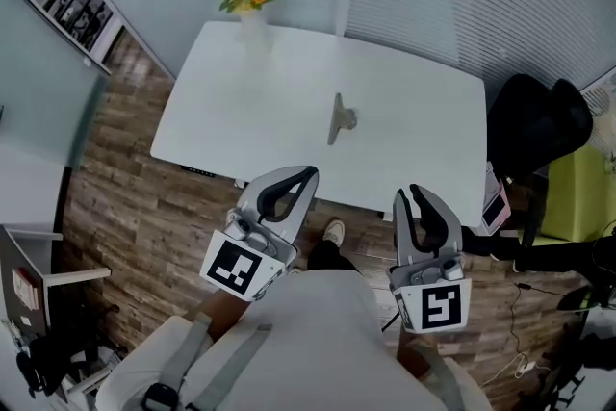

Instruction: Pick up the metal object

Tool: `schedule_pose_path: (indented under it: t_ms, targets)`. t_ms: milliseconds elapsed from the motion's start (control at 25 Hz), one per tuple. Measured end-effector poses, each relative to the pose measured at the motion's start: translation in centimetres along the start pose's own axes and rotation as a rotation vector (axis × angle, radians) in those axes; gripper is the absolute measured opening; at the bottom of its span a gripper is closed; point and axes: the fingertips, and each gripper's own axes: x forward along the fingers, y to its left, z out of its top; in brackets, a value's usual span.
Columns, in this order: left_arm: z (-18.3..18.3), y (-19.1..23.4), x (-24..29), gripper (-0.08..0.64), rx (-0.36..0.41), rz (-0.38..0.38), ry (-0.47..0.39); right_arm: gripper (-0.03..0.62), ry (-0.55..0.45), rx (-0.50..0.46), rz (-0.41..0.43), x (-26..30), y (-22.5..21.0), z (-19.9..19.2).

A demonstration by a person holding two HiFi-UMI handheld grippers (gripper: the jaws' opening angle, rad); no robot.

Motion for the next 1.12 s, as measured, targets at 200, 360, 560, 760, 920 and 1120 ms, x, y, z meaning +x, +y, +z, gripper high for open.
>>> schedule_pose_path:
  t_ms: [200,360,560,760,920,1120]
  targets:
    - [0.3,1.0,5.0,0.002,0.0,0.008,-0.001,0.066,-0.004,0.001,0.004,2.6,-4.4,-0.3]
    - [0.3,1.6,8.6,0.002,0.006,0.017,0.001,0.066,-0.009,0.007,0.012,4.4,-7.5,-0.5]
    - [0.0,2.6,11.7,0.002,0.011,0.038,0.0,0.066,-0.004,0.006,0.022,6.3,-10.3,-1.4]
    - [-0.4,3.7,13.0,0.002,0.009,0.049,0.009,0.066,-0.002,0.004,0.033,7.7,-11.3,-1.7]
    - [-0.5,4.5,13.6,0.002,0.005,0.049,0.012,0.066,0.001,0.002,0.045,8.7,-11.2,-1.7]
    - [-0.6,6.7,13.7,0.002,0.003,0.043,0.017,0.066,0.011,0.001,0.05,10.8,-10.6,-1.5]
